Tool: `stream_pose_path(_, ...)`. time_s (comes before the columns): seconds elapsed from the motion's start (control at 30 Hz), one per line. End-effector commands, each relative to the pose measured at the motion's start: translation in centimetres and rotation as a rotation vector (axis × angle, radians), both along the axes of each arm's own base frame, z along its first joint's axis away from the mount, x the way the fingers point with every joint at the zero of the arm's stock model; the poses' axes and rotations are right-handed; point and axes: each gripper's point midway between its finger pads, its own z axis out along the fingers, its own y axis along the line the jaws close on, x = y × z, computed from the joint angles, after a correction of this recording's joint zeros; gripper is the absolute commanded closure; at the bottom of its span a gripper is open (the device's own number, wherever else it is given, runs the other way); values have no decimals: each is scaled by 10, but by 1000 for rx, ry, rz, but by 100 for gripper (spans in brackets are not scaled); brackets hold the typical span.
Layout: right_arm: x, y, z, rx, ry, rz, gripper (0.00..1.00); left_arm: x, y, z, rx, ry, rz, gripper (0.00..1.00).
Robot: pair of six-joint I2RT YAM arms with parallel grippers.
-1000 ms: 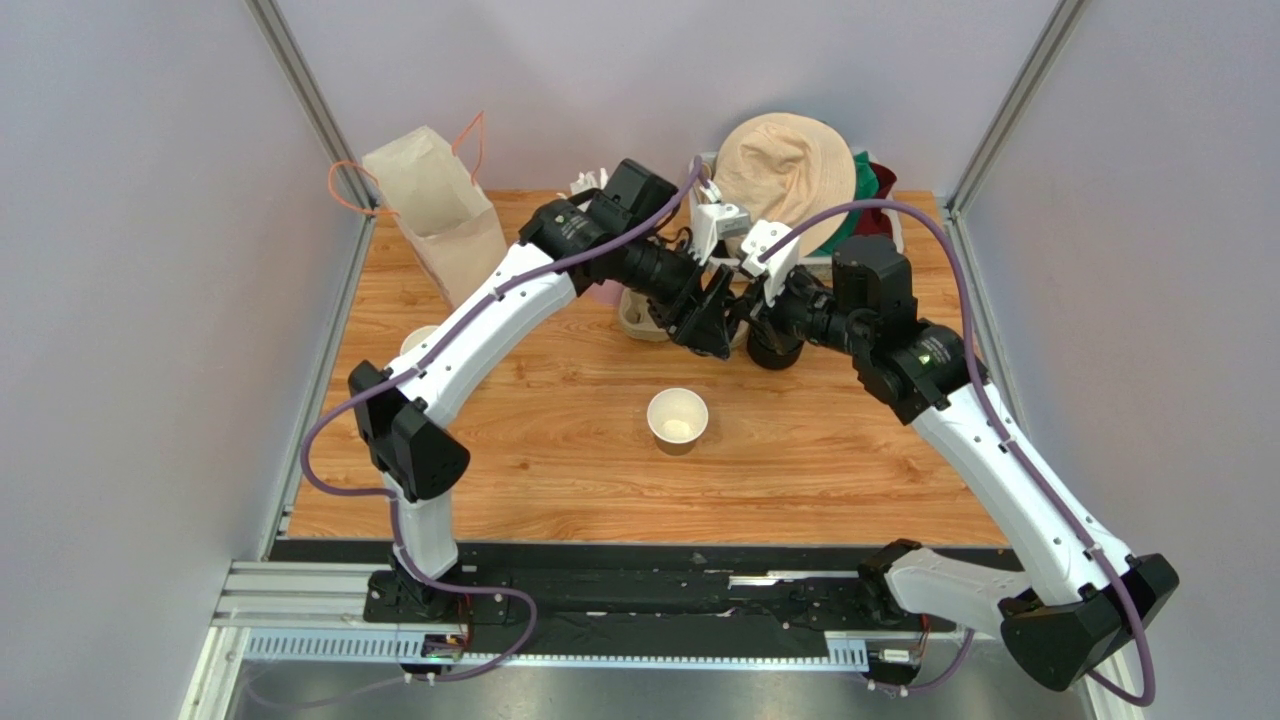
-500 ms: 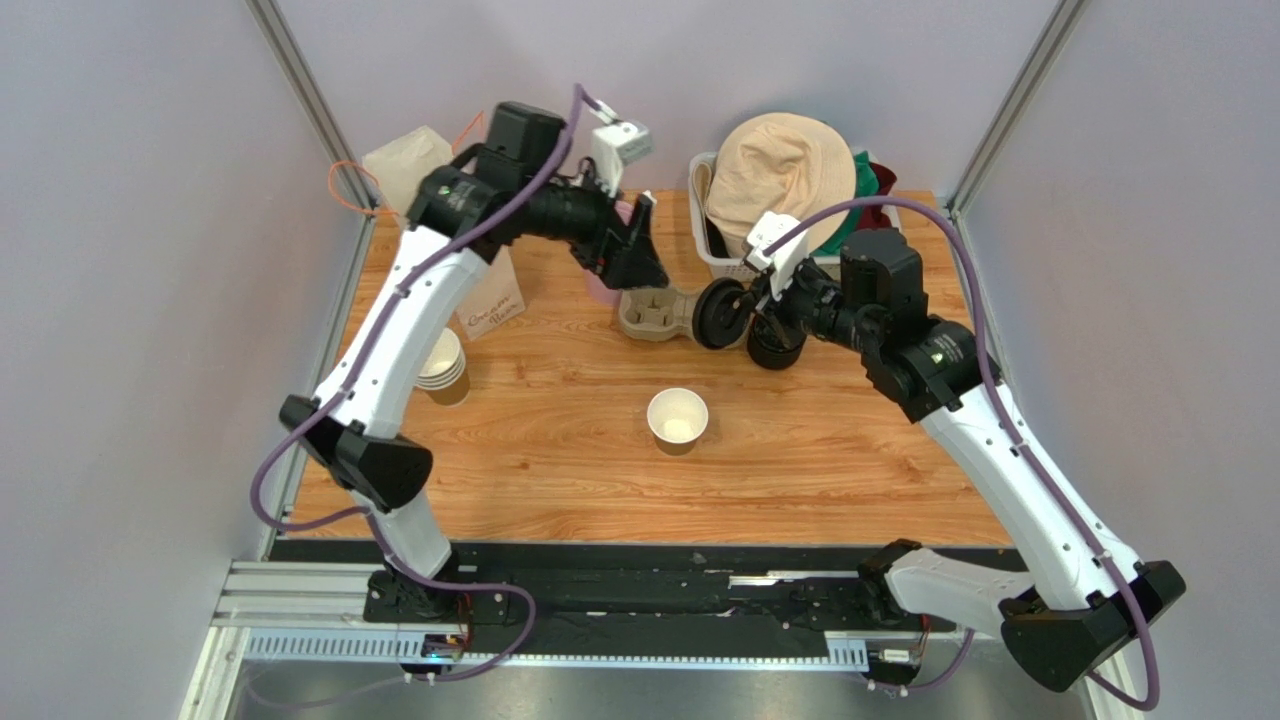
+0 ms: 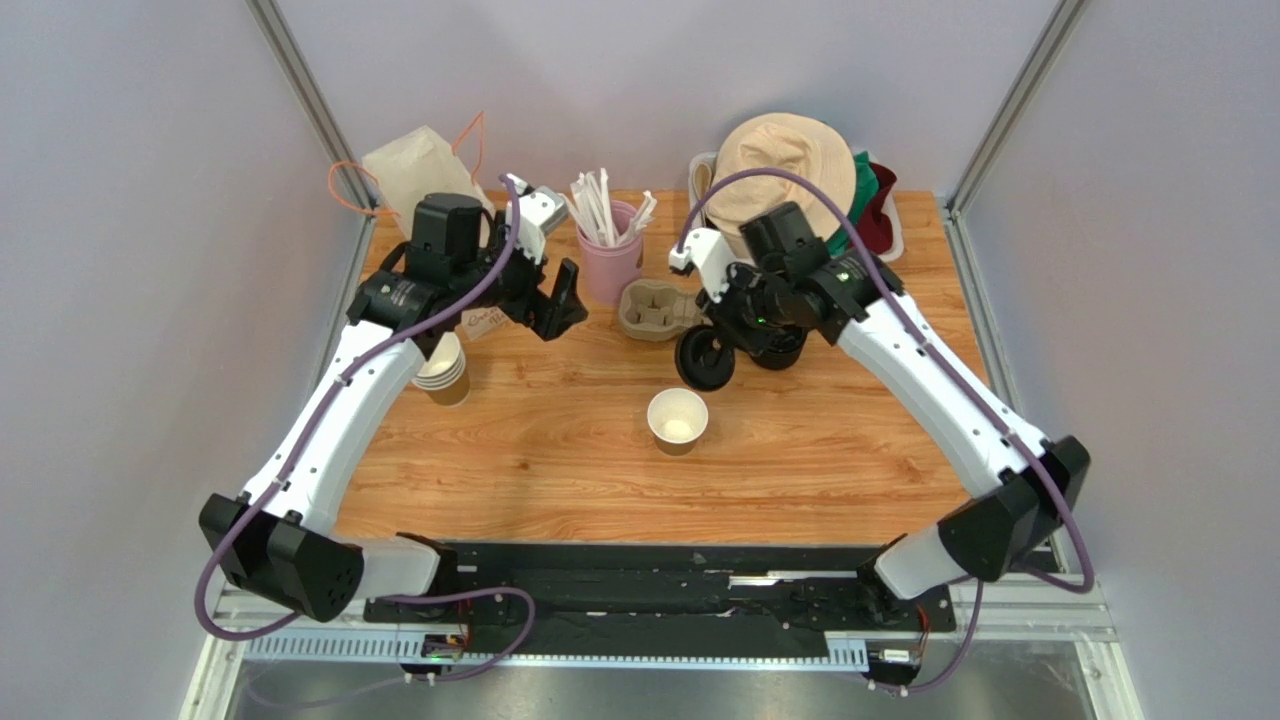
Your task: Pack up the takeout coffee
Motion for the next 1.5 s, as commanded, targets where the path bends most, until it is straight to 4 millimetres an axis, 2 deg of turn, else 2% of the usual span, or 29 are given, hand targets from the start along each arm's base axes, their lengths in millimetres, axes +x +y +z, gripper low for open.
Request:
stream_pose_path(0.0,-24,-1,-27,-164,119,58,100,14,22,33,56,-217,62,2)
stream_pose_path(0.1,-32,9,-45,-238,156,113,100,12,38,41,86,-245,116,2)
stream_pose_path(0.13,-31,8,-56,-278,176,118,100,11,43,41,102,-247,123,2)
stream_pose_path(0.2,-30,13,-58,-306,186,132,100,10,57,54,114,-276,166,3)
stream_pose_path(0.23,-31,12,-69,-350,227,135,100,6,62,56,129,-275,172,3)
stream_pose_path(0.3,-29,19,-66,-357,241,146,100,3,78,71,134,-308,218,3)
stream_pose_path(0.33,-29,19,-74,-391,268,150,100,0,83,73,146,-308,232,3)
stream_pose_path(0.47,-25,29,-83,-437,264,181,99,-8,115,92,185,-354,355,2)
stream_pose_path(0.67,-9,35,-97,-485,254,157,99,-10,154,102,223,-376,509,1)
stream_pose_path(0.77,-8,39,-101,-498,249,162,99,-11,165,104,217,-375,553,1)
stream_pose_path(0.93,-6,39,-111,-551,223,170,99,-11,168,98,199,-352,563,1)
stream_pose_path(1.23,-11,52,-114,-544,219,210,99,-10,169,93,189,-337,570,1)
stream_pose_path(1.47,-10,55,-117,-567,215,221,99,-12,168,90,173,-328,564,1)
